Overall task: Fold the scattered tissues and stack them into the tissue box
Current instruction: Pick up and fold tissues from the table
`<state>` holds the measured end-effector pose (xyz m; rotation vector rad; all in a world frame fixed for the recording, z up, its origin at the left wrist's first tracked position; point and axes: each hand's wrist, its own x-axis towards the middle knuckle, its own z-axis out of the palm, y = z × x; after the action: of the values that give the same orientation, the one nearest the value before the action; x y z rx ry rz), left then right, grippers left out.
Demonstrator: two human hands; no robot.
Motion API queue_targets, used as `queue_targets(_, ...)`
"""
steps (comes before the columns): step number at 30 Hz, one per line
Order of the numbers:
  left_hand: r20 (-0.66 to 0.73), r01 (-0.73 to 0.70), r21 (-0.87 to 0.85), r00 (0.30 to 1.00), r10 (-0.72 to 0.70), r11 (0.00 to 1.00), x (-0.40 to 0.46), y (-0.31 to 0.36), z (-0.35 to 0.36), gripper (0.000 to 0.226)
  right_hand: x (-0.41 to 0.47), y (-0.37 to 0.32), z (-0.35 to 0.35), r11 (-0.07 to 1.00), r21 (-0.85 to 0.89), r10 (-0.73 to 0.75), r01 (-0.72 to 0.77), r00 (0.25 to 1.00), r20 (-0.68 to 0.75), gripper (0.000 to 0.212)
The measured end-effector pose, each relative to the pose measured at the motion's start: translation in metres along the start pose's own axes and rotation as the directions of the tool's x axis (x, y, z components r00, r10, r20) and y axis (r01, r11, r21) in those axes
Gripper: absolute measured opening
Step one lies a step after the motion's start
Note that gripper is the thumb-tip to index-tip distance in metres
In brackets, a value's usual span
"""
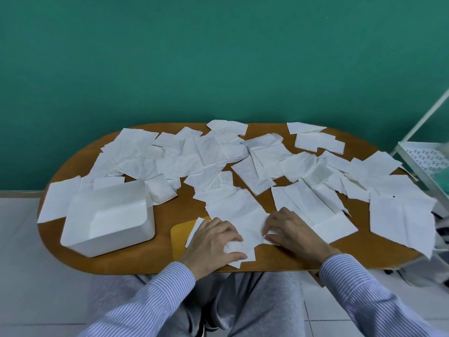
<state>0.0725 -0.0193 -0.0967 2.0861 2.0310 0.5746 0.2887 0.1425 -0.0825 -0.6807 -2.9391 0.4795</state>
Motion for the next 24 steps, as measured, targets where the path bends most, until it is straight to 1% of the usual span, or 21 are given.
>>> queue_targets(4, -0.021, -0.006, 0.018, 1.0, 0.006, 1.0, 0.0, 0.002, 0.001, 0.05, -0.002, 0.0, -0.006, 0.998, 0.057, 0.015, -0.01, 0.996, -0.083, 0.015)
queue_targets(7, -0.046, -0.012, 0.023, 0.999, 0.013, 1.0, -0.002, 0.004, 0.001, 0.055, -0.002, 0.0, -0.009, 0.999, 0.049, 0.011, -0.005, 0.992, -0.123, 0.016)
queue_targets(8, -0.061, -0.019, 0.024, 0.998, 0.021, 1.0, -0.002, 0.005, 0.0, 0.054, -0.003, -0.001, -0.01, 0.999, 0.041, 0.005, 0.0, 0.992, -0.127, 0.017)
queue_targets(12, -0.19, -0.065, 0.046, 0.979, 0.073, 0.997, -0.004, 0.006, -0.001, 0.023, -0.003, -0.005, -0.012, 0.999, 0.036, -0.023, 0.028, 0.991, -0.129, 0.019)
queue_targets(14, -0.241, -0.081, 0.059, 0.966, 0.093, 0.995, -0.005, 0.005, -0.003, 0.019, -0.005, -0.006, -0.013, 0.998, 0.047, -0.025, 0.032, 0.991, -0.131, 0.018)
queue_targets(16, -0.268, -0.084, 0.067, 0.958, 0.099, 0.994, -0.008, 0.002, -0.006, 0.019, -0.01, -0.008, -0.013, 0.998, 0.053, -0.029, 0.036, 0.992, -0.126, 0.018)
queue_targets(20, -0.281, -0.083, 0.047, 0.955, 0.093, 0.995, -0.016, -0.003, -0.016, 0.021, -0.021, -0.013, -0.014, 0.997, 0.078, -0.012, 0.021, 0.994, -0.108, 0.02)
queue_targets(24, -0.253, -0.115, 0.027, 0.96, 0.119, 0.993, -0.027, -0.001, -0.025, 0.023, -0.032, -0.019, -0.018, 0.99, 0.138, -0.004, 0.015, 0.997, -0.081, 0.027)
